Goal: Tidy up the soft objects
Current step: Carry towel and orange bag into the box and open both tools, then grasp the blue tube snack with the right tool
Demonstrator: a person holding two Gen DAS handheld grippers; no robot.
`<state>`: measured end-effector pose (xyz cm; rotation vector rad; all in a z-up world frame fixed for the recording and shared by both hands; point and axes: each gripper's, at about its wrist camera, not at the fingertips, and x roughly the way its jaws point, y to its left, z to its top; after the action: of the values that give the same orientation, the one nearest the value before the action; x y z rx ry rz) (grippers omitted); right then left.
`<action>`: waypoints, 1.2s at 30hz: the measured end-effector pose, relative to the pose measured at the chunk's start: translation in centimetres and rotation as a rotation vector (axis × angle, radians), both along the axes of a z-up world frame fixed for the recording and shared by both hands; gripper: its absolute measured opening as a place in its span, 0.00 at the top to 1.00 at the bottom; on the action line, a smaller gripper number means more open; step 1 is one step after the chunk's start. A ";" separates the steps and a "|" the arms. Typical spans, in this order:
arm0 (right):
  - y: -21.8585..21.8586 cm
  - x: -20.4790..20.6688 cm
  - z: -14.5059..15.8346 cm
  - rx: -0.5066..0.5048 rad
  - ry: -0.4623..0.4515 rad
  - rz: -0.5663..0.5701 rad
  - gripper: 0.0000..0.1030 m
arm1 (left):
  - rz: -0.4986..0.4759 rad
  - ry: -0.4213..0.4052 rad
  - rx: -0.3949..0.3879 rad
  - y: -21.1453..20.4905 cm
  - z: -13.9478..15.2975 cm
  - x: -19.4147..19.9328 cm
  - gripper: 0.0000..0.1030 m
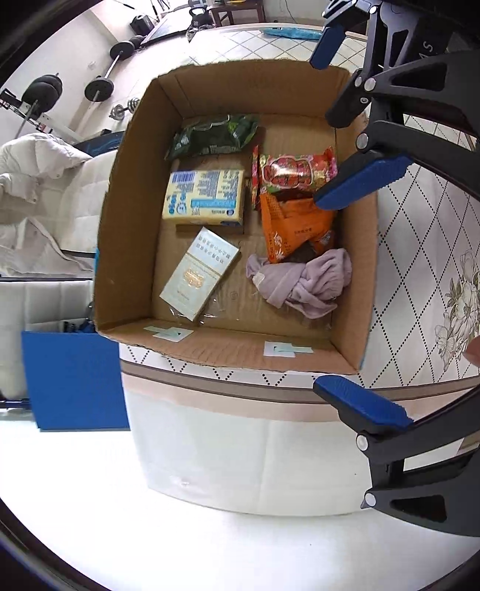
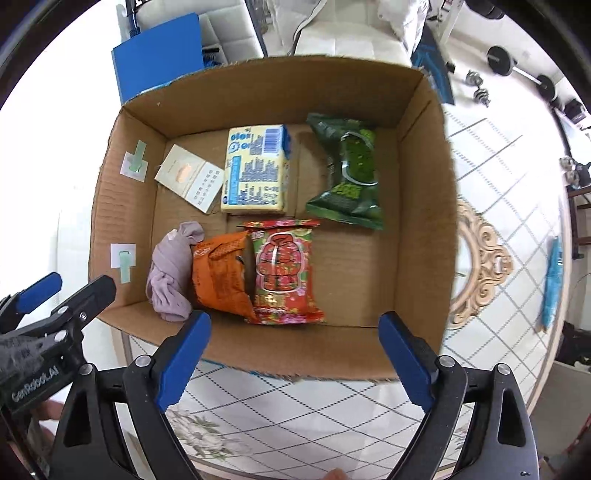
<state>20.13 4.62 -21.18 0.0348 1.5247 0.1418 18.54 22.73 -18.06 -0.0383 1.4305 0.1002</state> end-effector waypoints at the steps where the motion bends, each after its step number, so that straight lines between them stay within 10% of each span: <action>1: -0.1 -0.3 0.4 -0.004 -0.013 0.002 0.08 | 0.002 -0.010 -0.002 -0.1 0.4 -0.3 0.11; 12: -4.2 -2.5 5.5 0.095 -0.080 -0.013 0.08 | 0.034 -0.116 -0.052 -2.7 5.7 -2.4 0.11; 19: -16.4 -2.7 5.4 0.134 -0.064 -0.213 0.08 | 0.038 -0.173 0.015 -7.6 6.4 -1.7 0.11; 28: -37.9 -1.9 -4.5 -0.071 0.071 -0.546 0.08 | 0.078 -0.064 0.029 -15.0 -1.8 1.6 0.11; 36: -44.4 0.6 -13.0 -0.078 0.175 -0.641 0.09 | 0.088 0.015 0.085 -18.9 -6.9 4.1 0.11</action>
<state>20.75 -39.79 -34.21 0.4784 1.6201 -0.4420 22.69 3.81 -24.97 -0.0304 1.4381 0.2338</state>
